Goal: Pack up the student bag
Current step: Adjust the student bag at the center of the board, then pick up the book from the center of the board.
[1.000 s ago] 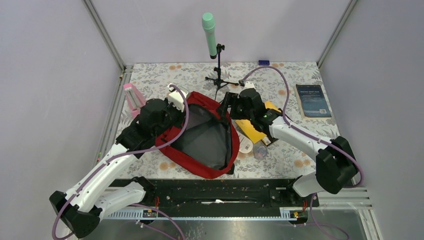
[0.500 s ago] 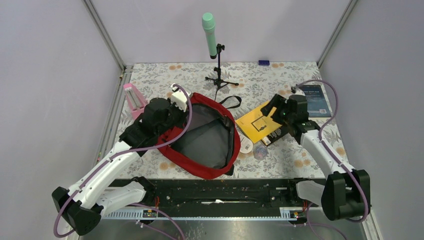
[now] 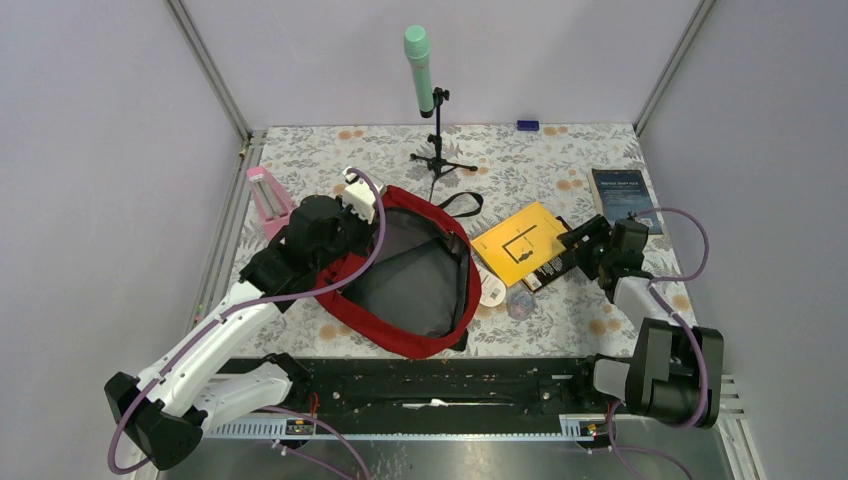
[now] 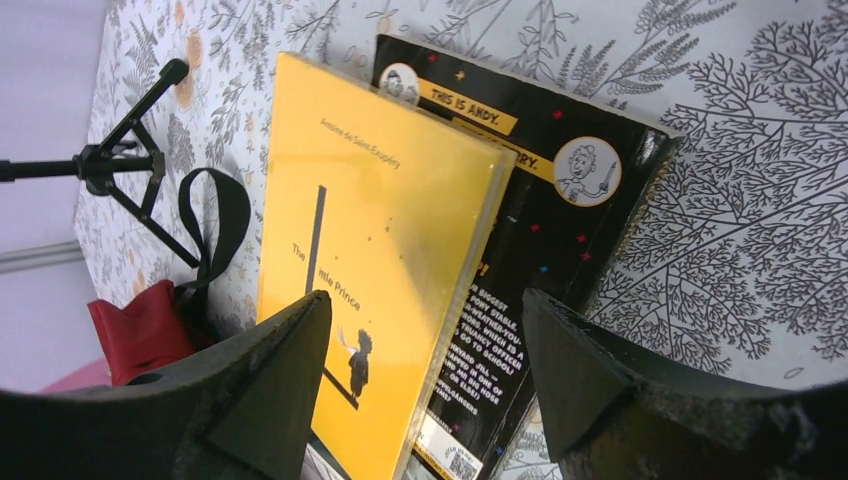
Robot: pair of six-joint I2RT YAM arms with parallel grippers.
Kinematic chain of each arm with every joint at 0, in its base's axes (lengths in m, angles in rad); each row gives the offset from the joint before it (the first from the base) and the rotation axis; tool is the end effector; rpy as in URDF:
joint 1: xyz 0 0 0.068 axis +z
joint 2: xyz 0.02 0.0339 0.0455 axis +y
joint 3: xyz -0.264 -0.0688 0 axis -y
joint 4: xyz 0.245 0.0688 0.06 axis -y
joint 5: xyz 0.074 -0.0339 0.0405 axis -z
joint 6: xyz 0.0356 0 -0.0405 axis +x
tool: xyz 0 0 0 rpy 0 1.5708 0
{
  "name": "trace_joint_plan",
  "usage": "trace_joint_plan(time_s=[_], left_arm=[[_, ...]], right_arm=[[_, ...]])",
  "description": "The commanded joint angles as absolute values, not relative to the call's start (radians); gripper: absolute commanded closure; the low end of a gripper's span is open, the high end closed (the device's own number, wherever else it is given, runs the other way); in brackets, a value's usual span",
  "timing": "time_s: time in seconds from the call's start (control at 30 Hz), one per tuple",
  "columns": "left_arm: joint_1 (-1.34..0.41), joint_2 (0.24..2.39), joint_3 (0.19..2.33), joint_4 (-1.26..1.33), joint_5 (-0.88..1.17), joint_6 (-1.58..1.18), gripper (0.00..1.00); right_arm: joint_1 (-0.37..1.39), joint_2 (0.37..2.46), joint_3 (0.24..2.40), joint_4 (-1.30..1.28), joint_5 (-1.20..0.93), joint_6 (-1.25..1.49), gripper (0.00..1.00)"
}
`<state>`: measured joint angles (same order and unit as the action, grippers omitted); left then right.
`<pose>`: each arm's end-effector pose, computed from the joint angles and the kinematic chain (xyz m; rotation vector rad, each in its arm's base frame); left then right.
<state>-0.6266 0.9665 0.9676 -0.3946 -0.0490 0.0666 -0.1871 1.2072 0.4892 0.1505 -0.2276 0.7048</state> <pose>0.1761 -0.1253 0.3490 0.6412 1.8706 -0.3182 0.2390 -0.0371 0.1858 0.8122 2.0139 0.5437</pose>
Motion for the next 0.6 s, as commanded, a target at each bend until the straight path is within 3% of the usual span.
trace_joint_plan(time_s=[0.0, 0.57], left_arm=[[-0.623, 0.953, 0.977, -0.337, -0.054, 0.06, 1.0], [-0.623, 0.948, 0.977, -0.336, -0.046, 0.061, 1.0]], right_arm=[[-0.199, 1.277, 0.459, 0.345, -0.266, 0.82, 0.25], [-0.2, 1.434, 0.382, 0.584, -0.174, 0.986, 0.33]])
